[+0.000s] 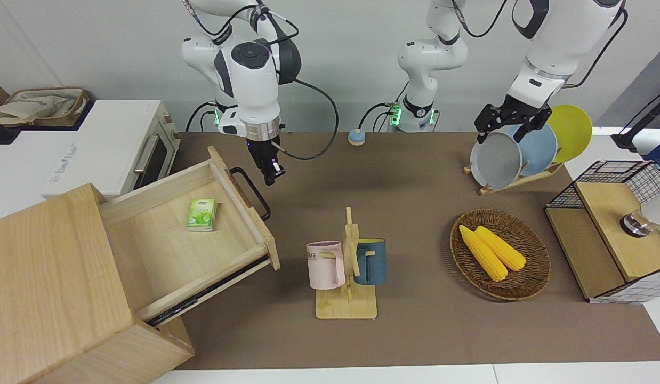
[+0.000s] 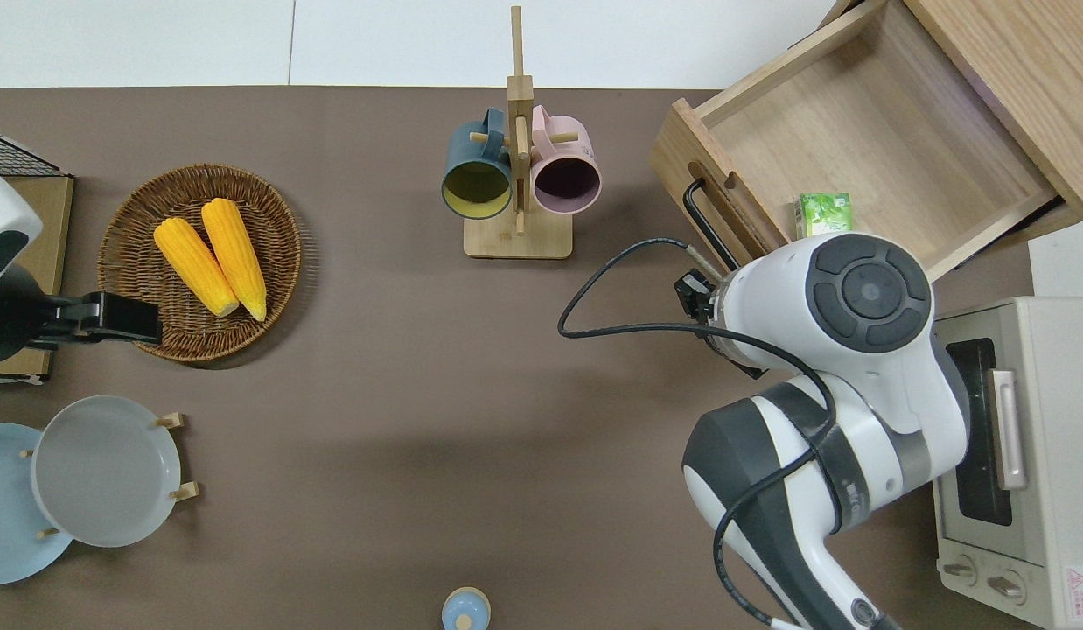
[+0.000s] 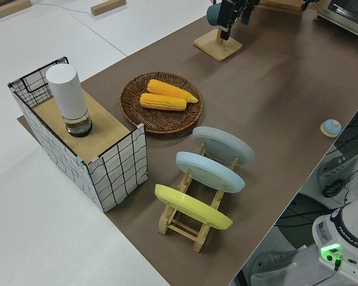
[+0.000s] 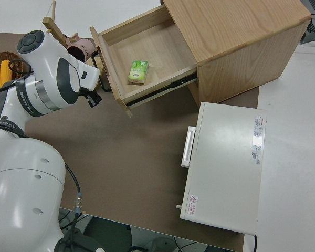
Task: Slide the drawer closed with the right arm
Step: 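Push the drawer front with the right gripper away from the robot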
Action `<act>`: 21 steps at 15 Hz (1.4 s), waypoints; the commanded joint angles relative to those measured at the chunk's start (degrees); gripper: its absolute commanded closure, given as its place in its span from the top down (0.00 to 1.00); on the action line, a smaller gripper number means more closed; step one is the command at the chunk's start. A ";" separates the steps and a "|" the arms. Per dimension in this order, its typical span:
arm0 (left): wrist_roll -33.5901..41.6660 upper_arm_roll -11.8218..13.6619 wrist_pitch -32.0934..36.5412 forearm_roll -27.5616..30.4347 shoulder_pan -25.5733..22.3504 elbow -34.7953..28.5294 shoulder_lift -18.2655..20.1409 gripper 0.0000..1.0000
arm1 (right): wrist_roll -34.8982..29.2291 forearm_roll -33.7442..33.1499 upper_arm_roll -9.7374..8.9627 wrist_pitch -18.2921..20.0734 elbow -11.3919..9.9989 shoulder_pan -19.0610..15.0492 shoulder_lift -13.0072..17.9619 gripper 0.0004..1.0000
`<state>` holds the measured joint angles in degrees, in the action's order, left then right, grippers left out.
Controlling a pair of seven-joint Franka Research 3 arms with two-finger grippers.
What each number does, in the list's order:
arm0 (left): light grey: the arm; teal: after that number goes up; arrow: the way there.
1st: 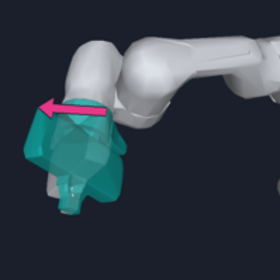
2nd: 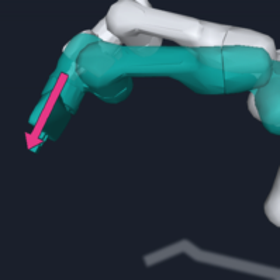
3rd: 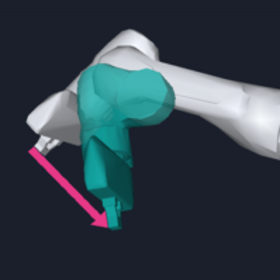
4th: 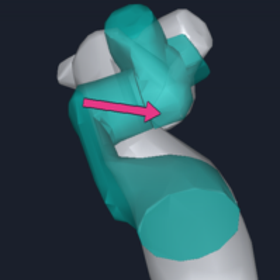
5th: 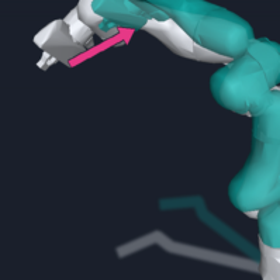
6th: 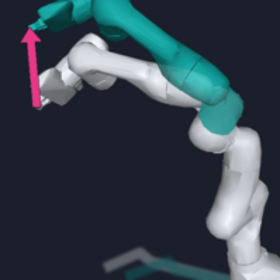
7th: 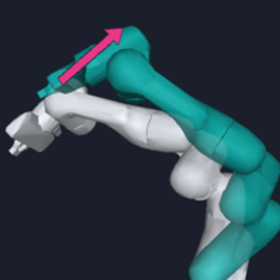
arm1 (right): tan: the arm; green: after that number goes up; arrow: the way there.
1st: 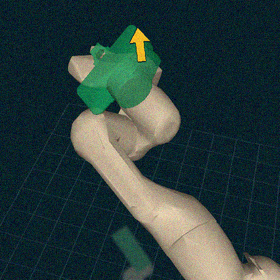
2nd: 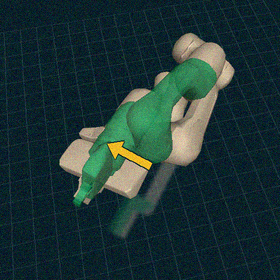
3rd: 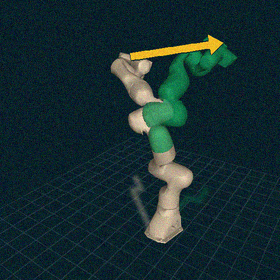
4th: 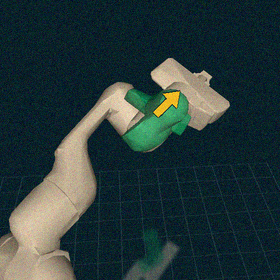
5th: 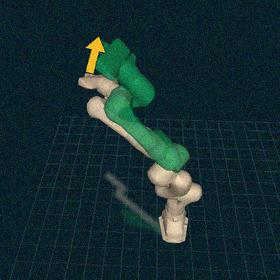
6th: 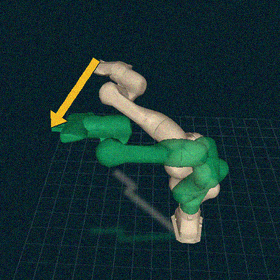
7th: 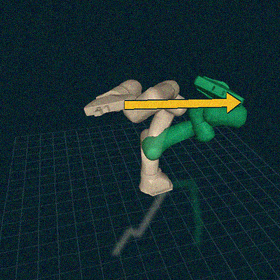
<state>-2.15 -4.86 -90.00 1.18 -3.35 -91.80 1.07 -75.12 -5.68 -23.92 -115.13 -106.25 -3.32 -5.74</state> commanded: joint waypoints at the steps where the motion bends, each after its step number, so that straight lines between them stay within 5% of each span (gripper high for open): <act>1: 0.40 0.20 0.27 -0.74 0.27 0.04 0.42 1.00 | 2.70 -1.61 -0.60 -0.71 1.49 -1.95 -1.64 0.00; 21: 0.40 0.20 0.27 -0.74 0.27 0.04 0.42 1.00 | 6.22 -6.28 -0.60 -0.53 4.64 -6.70 -4.10 0.00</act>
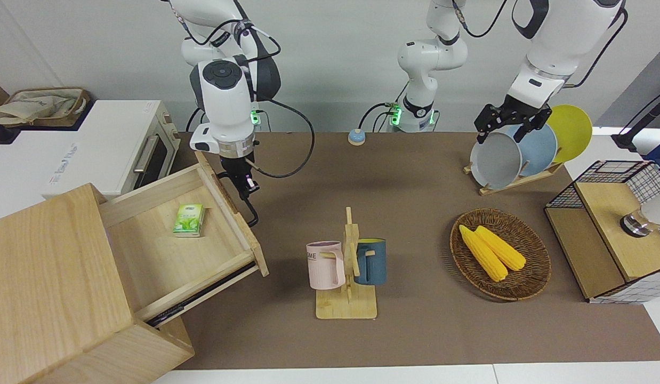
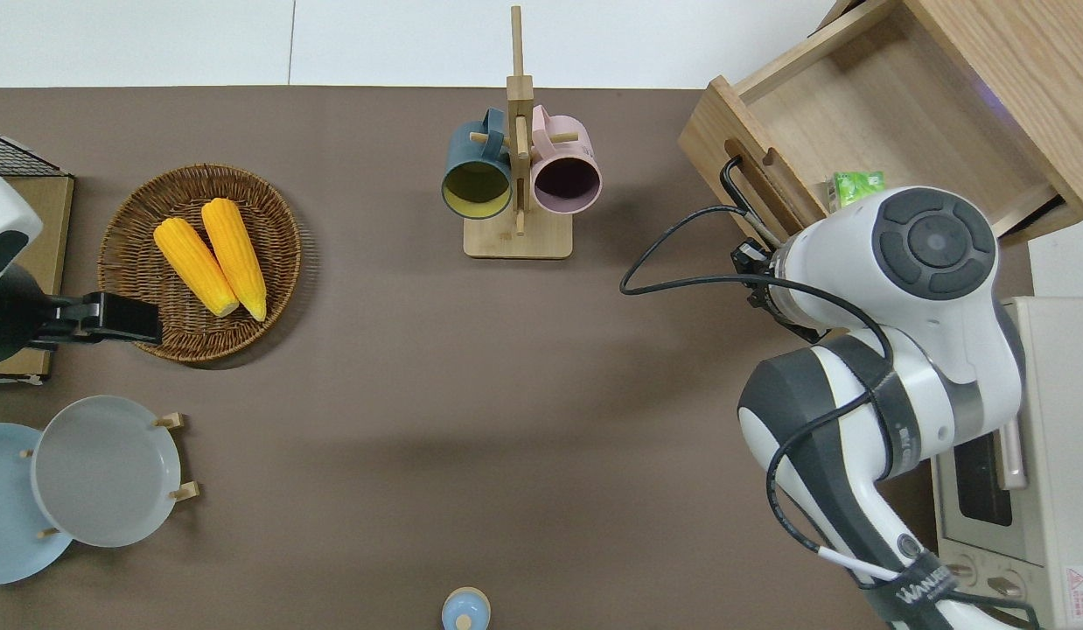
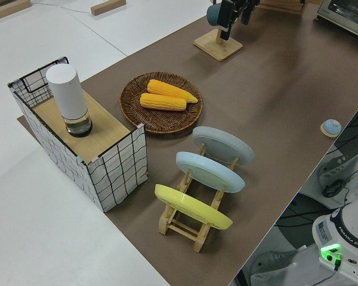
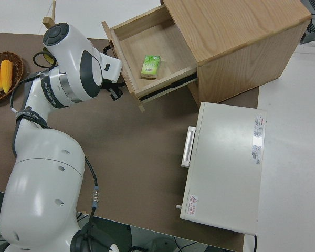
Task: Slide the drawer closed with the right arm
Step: 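Keep pushing the drawer with the right gripper until it shuts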
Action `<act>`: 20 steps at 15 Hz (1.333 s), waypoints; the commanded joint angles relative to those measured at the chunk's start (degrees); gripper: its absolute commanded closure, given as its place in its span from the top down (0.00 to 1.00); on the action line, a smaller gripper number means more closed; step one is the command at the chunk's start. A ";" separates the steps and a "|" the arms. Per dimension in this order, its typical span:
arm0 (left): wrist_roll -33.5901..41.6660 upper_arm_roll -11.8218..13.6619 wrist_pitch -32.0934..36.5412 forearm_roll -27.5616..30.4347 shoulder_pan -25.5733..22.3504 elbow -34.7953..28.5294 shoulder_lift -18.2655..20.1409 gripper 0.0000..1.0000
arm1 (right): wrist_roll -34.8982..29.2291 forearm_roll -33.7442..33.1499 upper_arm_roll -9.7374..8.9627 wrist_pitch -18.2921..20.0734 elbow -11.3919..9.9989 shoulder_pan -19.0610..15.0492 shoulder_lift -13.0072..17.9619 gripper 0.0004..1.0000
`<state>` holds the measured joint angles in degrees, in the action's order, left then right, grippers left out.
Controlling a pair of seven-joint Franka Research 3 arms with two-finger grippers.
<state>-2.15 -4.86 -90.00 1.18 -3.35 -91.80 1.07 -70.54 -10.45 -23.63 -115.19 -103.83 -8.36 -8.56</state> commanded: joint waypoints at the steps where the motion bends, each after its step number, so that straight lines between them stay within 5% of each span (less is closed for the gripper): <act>1: 0.40 0.20 0.35 -0.74 0.27 0.04 0.42 1.00 | 1.64 -1.59 -0.90 0.05 3.62 -1.74 -1.90 0.00; 12: 0.40 0.12 0.27 -0.74 0.28 0.04 0.51 1.00 | 2.34 -2.64 -1.25 2.07 10.40 -3.15 -6.29 0.00; 17: 0.40 0.20 0.27 -0.74 0.27 0.04 0.42 1.00 | 3.04 -2.82 -1.16 4.19 15.67 -2.98 -10.24 0.00; 20: 0.40 0.20 0.35 -0.74 0.27 0.04 0.42 1.00 | 3.13 -4.40 -1.16 6.29 20.67 -1.92 -13.76 0.00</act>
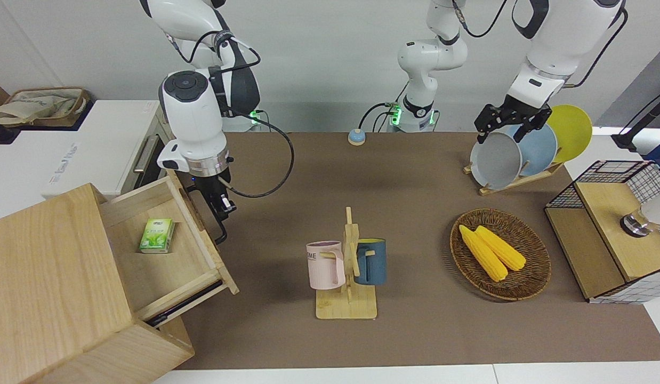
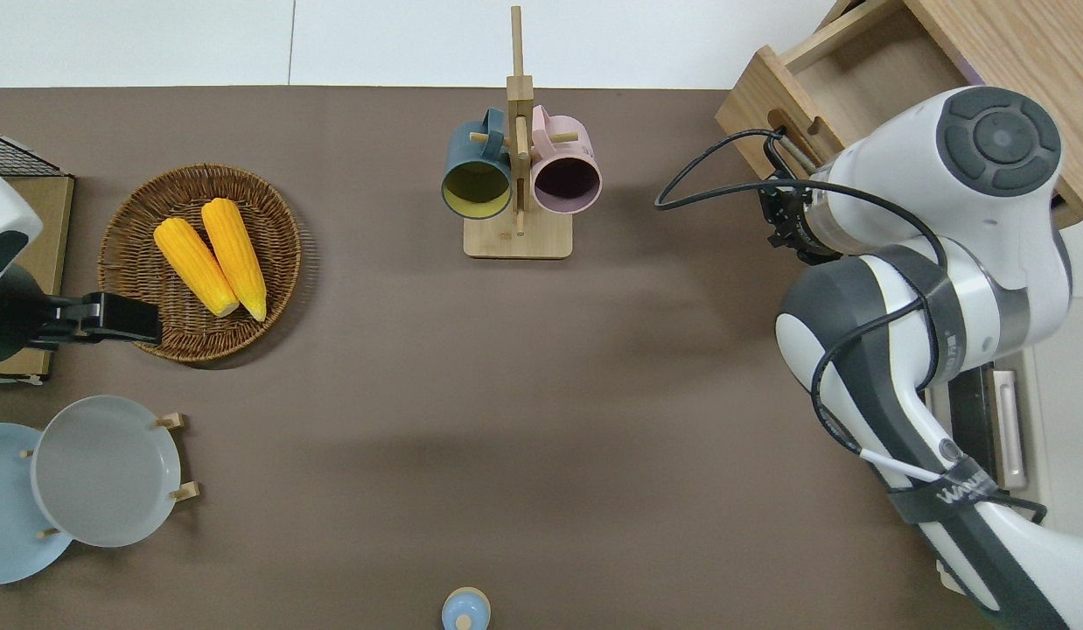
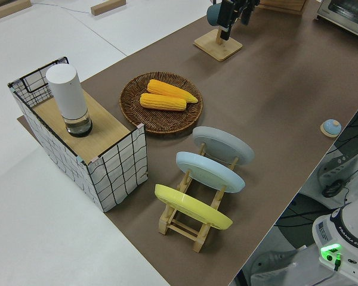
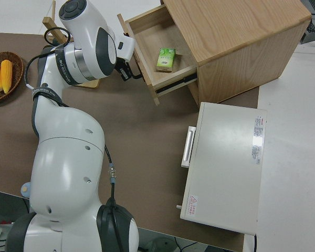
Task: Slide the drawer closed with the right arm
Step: 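Keep pushing the drawer with the right gripper until it shuts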
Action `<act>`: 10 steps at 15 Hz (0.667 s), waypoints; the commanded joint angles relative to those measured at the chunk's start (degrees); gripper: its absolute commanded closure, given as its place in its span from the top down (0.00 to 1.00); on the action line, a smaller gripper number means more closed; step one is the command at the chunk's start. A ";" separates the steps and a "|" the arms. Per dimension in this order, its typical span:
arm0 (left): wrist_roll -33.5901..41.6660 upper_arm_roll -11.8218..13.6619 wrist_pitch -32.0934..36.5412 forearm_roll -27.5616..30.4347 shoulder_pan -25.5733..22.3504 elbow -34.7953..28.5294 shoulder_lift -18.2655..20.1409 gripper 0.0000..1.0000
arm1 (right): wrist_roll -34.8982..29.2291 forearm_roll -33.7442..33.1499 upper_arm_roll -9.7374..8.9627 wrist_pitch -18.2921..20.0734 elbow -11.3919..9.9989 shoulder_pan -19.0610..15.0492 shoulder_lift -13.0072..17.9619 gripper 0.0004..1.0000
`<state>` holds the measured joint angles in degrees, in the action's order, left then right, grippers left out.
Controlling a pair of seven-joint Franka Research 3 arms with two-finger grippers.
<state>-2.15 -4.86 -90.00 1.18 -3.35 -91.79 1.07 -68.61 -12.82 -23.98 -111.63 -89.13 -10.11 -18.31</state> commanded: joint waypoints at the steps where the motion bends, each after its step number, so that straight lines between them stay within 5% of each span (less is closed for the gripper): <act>1: 0.40 0.20 0.27 -0.74 0.27 0.04 0.42 1.00 | 1.20 -2.56 -0.72 2.73 6.60 -0.17 -4.71 0.00; 10: 0.40 0.12 0.27 -0.74 0.27 0.04 0.42 1.00 | 3.83 -5.81 0.24 2.56 11.87 -2.19 -8.76 0.00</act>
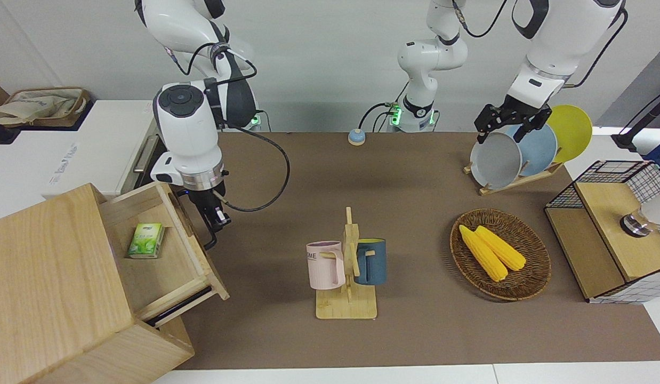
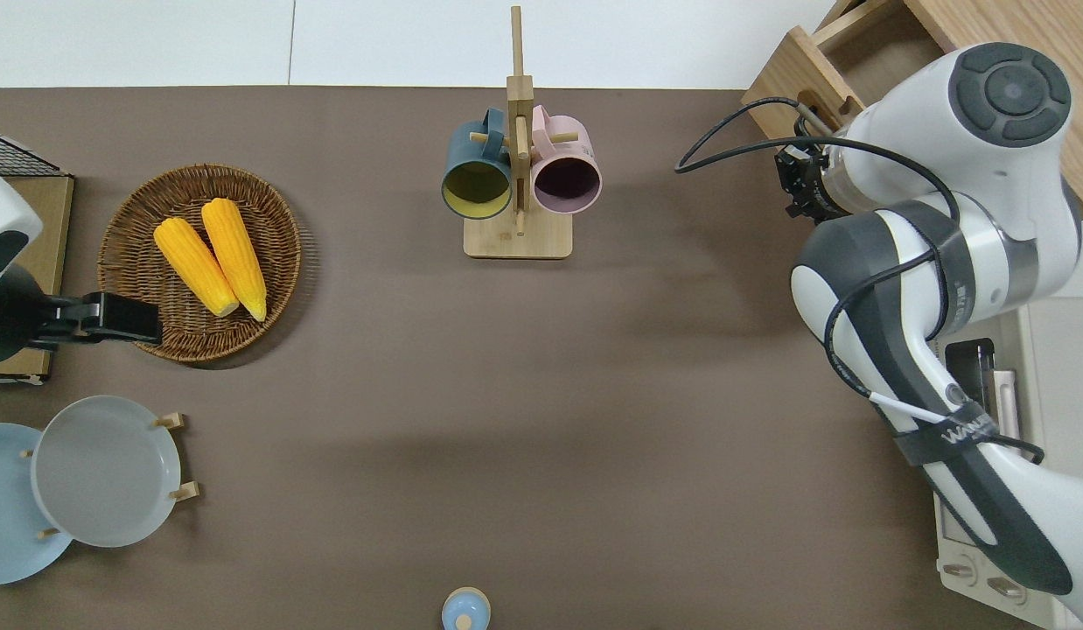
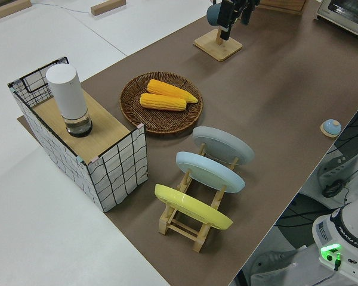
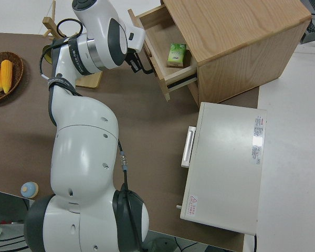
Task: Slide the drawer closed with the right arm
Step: 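Keep pushing the drawer with the right gripper until it shuts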
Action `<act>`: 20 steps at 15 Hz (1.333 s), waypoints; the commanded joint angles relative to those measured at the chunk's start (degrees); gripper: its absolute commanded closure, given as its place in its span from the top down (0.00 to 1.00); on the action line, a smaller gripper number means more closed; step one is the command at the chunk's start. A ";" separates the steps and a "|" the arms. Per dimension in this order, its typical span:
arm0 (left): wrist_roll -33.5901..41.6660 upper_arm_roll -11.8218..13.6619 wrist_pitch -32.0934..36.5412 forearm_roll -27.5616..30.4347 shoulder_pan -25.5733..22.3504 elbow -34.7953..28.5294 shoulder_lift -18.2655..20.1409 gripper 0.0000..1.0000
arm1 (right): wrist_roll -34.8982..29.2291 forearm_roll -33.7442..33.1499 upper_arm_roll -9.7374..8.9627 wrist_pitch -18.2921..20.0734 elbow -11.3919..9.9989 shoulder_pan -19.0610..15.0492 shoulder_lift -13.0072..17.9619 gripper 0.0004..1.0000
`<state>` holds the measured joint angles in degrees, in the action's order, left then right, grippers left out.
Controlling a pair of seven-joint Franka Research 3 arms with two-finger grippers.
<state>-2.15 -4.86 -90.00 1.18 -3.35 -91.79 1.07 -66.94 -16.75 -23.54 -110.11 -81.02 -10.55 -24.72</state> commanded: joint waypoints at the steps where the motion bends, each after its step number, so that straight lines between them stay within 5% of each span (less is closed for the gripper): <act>1: 0.40 0.21 0.27 -0.74 0.27 0.04 0.42 1.00 | 3.12 -2.23 -0.10 1.03 4.11 -2.19 -2.61 0.00; 9: 0.40 0.21 0.27 -0.74 0.27 0.04 0.51 1.00 | 5.06 -2.32 1.30 -0.37 7.10 -3.86 -5.69 0.00; 16: 0.40 0.21 0.27 -0.74 0.27 0.04 0.42 1.00 | 7.87 -3.20 0.51 -0.99 10.88 -7.46 -7.89 0.00; 20: 0.31 0.21 0.27 -0.74 0.28 0.04 0.51 1.00 | 9.19 -3.20 0.42 -3.35 10.88 -9.66 -8.24 0.00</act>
<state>-2.15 -4.86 -90.00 1.18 -3.35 -91.79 1.07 -60.82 -17.61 -22.59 -110.67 -73.35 -16.89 -30.59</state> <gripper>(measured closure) 0.000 0.991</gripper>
